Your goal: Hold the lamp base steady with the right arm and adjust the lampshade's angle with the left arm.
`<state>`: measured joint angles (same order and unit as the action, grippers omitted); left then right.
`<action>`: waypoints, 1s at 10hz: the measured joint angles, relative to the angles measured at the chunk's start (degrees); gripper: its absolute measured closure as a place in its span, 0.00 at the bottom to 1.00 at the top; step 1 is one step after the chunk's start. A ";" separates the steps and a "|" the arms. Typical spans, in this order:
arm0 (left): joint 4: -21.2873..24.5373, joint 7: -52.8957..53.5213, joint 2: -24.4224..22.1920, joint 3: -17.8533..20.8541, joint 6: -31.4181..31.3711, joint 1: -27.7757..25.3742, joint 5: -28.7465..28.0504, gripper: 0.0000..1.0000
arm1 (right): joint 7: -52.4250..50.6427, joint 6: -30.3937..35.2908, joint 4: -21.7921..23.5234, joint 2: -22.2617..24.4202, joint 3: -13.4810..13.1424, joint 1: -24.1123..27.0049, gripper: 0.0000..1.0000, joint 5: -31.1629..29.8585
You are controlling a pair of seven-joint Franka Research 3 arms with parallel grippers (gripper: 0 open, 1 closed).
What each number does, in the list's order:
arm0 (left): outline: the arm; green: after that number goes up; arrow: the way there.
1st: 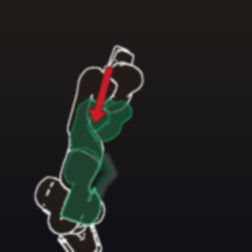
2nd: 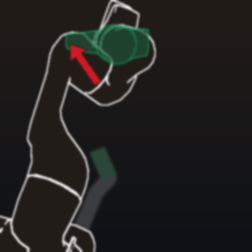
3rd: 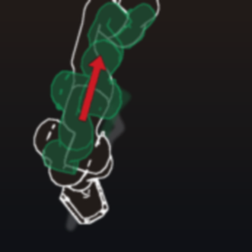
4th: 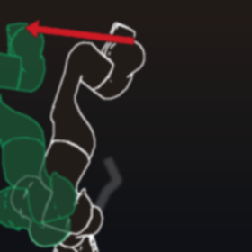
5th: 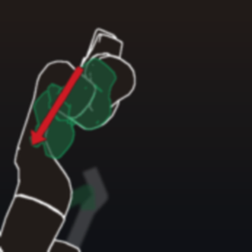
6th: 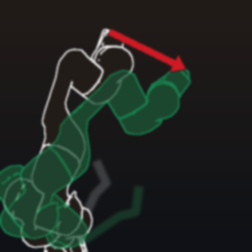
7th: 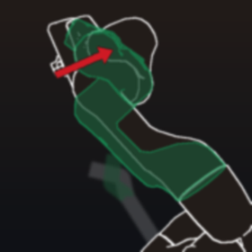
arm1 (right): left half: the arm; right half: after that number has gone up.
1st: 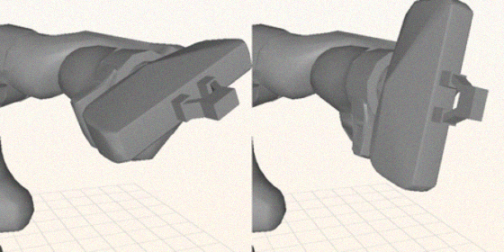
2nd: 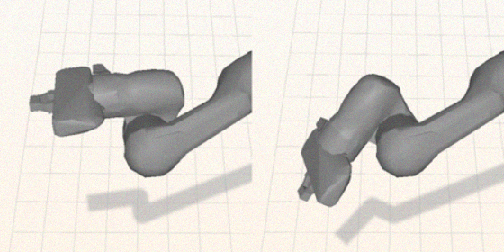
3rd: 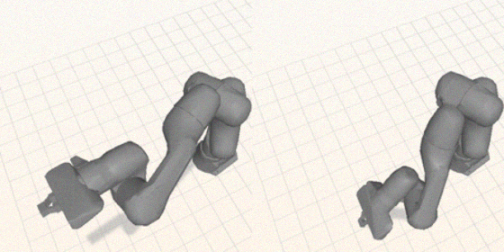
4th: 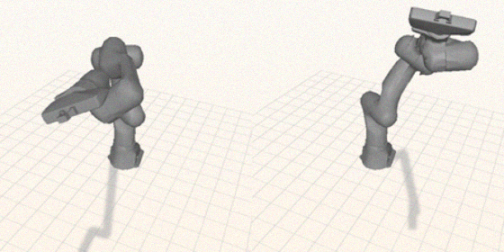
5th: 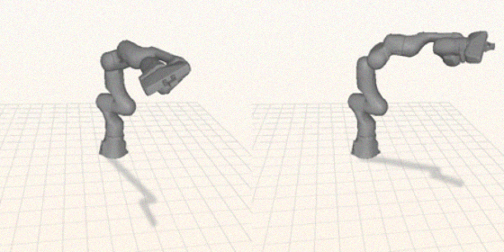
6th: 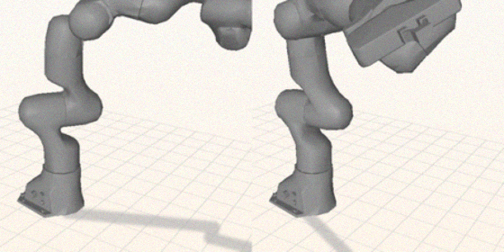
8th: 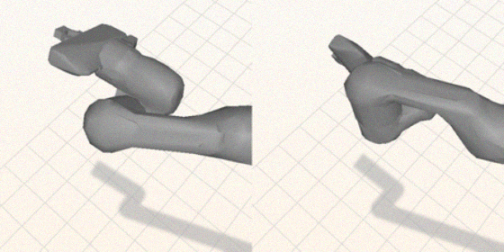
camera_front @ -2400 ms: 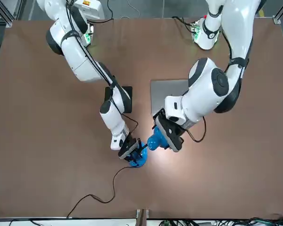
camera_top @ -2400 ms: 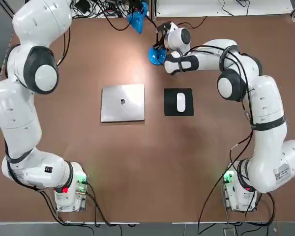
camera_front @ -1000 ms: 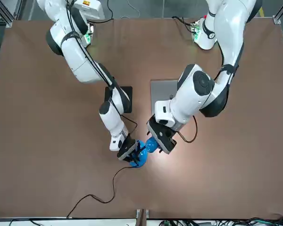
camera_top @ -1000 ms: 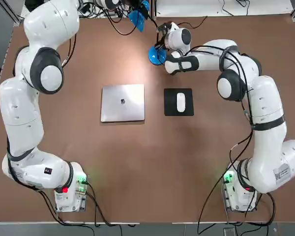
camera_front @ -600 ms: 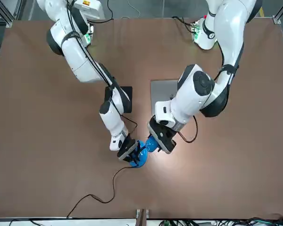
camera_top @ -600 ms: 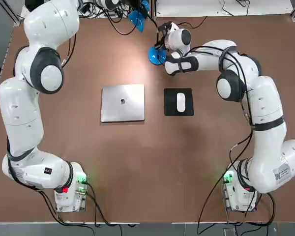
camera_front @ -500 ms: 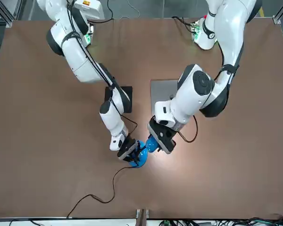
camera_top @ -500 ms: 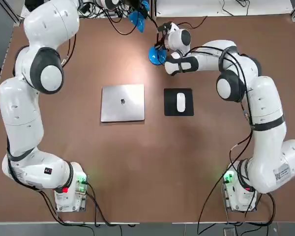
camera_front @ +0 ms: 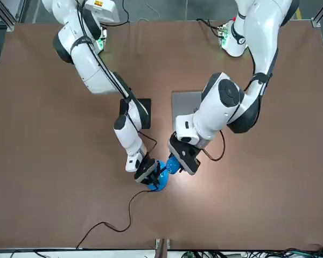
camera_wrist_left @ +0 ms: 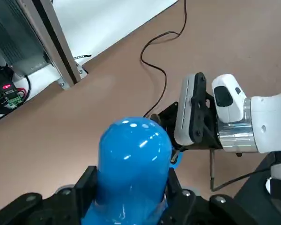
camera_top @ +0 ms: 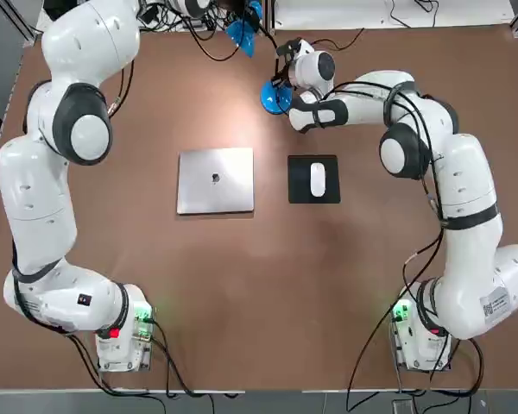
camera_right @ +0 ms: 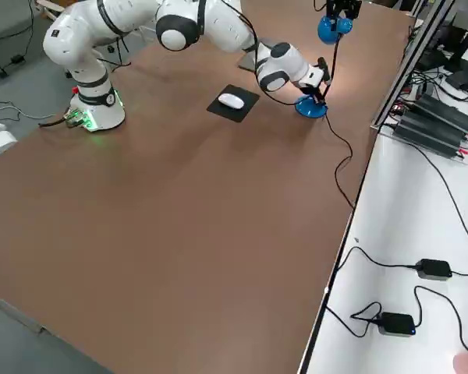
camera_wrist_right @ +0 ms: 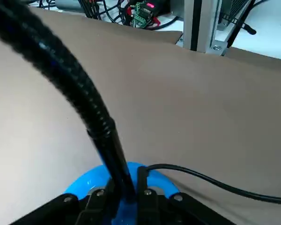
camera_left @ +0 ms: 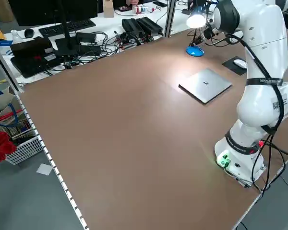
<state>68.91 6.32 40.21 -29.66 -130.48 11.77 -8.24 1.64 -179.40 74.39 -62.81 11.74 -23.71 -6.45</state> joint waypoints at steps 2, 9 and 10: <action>0.01 -4.46 -0.01 -0.28 0.08 0.11 -0.62 0.36 | 0.00 0.00 -0.04 -0.01 -0.10 -0.07 0.81 0.00; 3.38 -16.26 -1.17 -2.31 0.12 0.04 -4.13 0.37 | 0.00 -0.12 -0.11 -0.08 -0.25 -0.20 0.81 -0.18; 4.95 -17.94 -2.12 -2.66 0.07 0.05 -5.28 0.37 | 0.00 -0.12 -0.12 -0.08 -0.28 -0.23 0.81 -0.28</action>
<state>73.86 -11.62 38.10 -32.32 -130.41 11.82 -13.51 1.64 -179.52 74.27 -62.89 11.46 -23.94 -6.73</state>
